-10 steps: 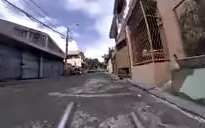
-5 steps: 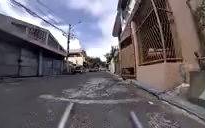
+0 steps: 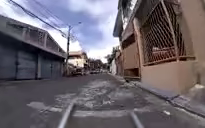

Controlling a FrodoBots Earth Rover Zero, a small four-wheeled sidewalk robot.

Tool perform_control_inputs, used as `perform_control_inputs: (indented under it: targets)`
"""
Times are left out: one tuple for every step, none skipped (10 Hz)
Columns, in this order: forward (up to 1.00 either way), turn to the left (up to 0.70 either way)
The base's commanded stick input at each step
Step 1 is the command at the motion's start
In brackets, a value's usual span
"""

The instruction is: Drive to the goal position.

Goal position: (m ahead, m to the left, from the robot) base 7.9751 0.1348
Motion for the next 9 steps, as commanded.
perform_control_inputs:
  targets:
    - [1.00, 0.00]
    - [1.00, 0.00]
    - [1.00, -0.37]
    - [1.00, -0.23]
    - [1.00, -0.10]
    - [1.00, 0.00]
    - [1.00, 0.00]
    - [1.00, 0.00]
    - [1.00, 0.00]
